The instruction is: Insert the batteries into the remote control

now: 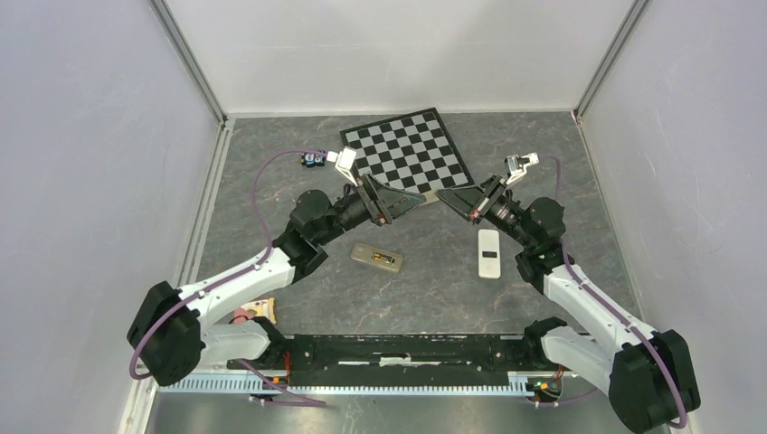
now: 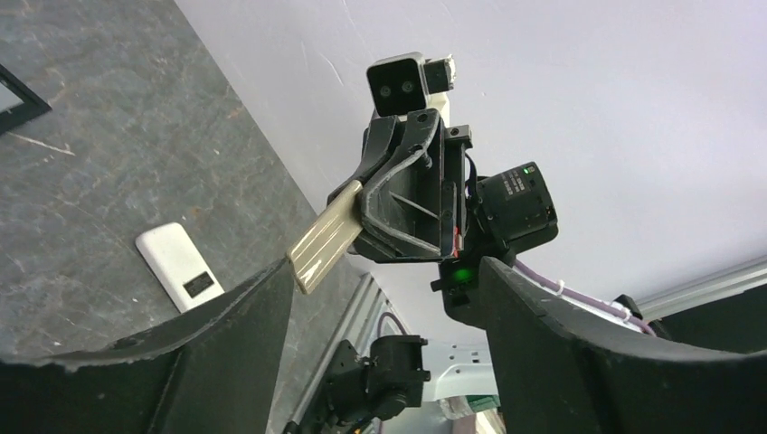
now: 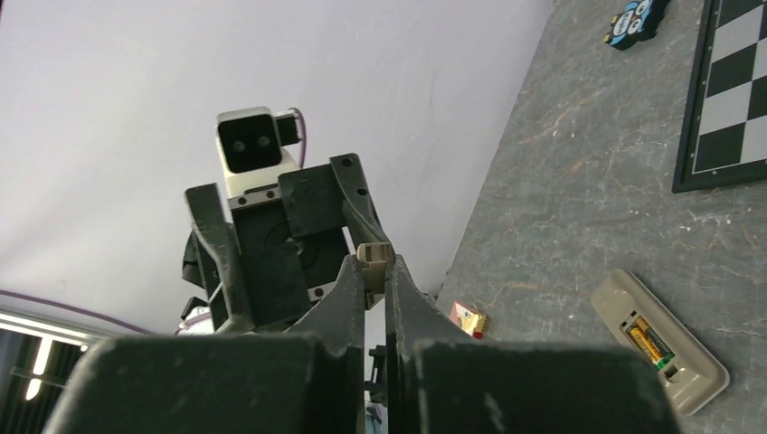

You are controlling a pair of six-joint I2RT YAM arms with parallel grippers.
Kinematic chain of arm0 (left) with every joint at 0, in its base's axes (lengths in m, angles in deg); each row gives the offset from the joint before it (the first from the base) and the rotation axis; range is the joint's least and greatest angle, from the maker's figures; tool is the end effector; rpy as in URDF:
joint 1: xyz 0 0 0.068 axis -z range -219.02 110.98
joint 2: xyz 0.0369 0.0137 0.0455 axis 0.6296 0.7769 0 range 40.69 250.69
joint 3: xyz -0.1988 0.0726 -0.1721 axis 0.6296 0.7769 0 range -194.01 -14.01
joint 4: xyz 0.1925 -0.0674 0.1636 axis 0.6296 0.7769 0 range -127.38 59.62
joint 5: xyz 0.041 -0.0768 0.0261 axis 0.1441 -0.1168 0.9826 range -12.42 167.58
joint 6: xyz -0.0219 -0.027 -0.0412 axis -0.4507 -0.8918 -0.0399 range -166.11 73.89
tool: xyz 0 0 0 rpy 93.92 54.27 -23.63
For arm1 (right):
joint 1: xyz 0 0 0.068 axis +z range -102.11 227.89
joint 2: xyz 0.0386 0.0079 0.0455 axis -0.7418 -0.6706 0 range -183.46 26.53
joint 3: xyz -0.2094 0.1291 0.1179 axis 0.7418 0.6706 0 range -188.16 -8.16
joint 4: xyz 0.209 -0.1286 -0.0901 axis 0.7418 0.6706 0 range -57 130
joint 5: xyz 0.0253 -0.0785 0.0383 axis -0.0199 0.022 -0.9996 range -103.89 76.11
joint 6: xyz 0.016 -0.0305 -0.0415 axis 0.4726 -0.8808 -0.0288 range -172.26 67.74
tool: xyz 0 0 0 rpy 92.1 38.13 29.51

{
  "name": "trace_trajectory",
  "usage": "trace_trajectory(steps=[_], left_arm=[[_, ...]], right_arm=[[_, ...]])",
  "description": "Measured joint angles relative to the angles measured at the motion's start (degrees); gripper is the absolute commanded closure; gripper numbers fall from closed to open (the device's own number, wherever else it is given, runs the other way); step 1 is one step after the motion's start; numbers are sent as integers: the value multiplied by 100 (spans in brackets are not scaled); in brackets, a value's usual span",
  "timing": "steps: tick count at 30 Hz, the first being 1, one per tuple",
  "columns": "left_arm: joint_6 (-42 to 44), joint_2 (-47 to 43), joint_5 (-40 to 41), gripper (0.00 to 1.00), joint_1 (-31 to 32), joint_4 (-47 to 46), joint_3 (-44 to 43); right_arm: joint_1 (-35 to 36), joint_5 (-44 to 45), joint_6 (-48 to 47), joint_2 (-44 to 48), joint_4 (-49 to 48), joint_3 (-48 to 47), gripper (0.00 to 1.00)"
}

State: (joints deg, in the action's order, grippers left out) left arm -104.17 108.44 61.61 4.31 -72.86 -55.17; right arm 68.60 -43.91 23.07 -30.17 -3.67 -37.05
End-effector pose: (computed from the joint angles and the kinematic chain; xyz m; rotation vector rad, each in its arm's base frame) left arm 0.1918 -0.1943 0.3186 0.0560 1.6442 -1.6126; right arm 0.2026 0.0957 0.2891 0.2917 1.6674 1.6919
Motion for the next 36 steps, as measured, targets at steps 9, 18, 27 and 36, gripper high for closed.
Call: trace_trajectory(steps=[9, 18, 27, 36], left_arm=[[-313, 63, -70, 39, -61, 33, -26], [-326, -24, -39, 31, -61, 249, -52], [-332, -203, 87, 26, -61, 413, -50], [-444, -2, 63, 27, -61, 404, -50]], right_arm=[[-26, -4, 402, 17, -501, 173, 100], [-24, 4, 323, 46, -389, 179, 100], [-9, 59, -76, 273, 105, 179, 100], [-9, 46, -26, 275, 11, 179, 100]])
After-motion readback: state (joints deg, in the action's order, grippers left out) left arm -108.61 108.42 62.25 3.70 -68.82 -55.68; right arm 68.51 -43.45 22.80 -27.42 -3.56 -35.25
